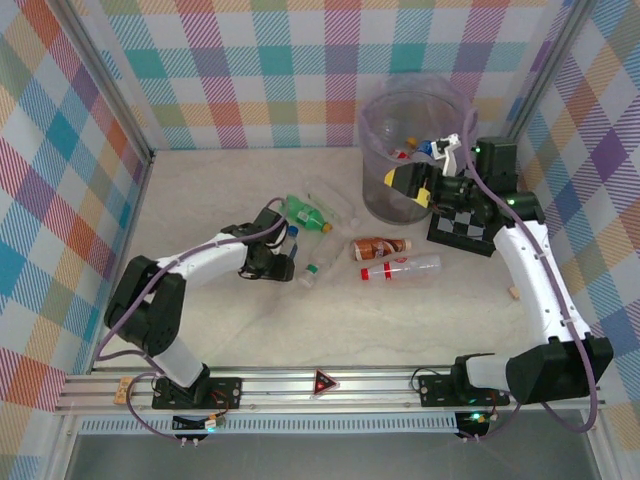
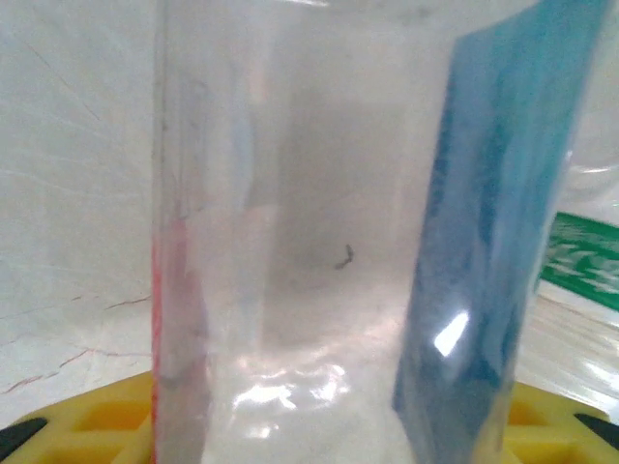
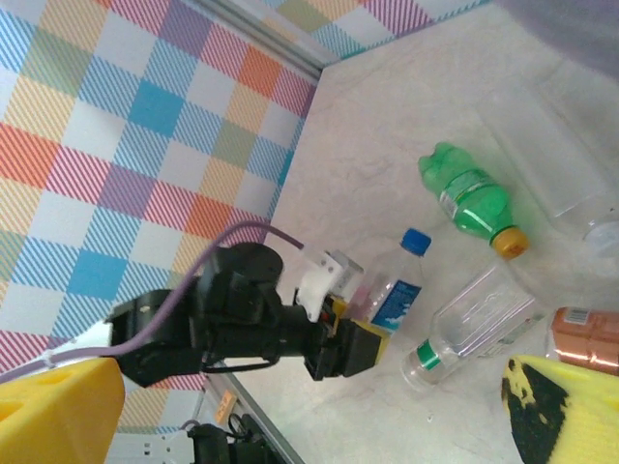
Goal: Put the plastic bottles in the bin
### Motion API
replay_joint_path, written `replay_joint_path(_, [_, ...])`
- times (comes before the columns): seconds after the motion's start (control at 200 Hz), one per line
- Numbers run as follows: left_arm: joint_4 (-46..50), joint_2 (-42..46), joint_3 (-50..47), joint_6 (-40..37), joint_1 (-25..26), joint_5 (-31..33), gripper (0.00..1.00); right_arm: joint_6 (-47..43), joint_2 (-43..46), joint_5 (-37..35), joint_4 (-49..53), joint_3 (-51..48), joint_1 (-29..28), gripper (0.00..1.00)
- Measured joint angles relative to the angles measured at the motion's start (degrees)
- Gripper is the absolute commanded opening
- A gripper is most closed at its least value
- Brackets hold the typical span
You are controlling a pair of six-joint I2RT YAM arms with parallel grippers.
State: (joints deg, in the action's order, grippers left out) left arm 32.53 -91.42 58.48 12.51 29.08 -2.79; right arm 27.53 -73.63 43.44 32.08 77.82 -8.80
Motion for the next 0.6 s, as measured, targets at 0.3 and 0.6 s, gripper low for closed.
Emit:
replay_joint_path(0.3, [-4.24,9.66,3.63,4.61,0.11,-11.56,0.48,3.17,-8.52,-4.07,-3.8,0.44,-12.41,0.96])
replay_joint_path(0.6, [-13.9,10.08,3.63,10.75,4.17,-19.3,0.48,7.98,-18.97,-6.95,-9.09,1.22,-15.87,0.9])
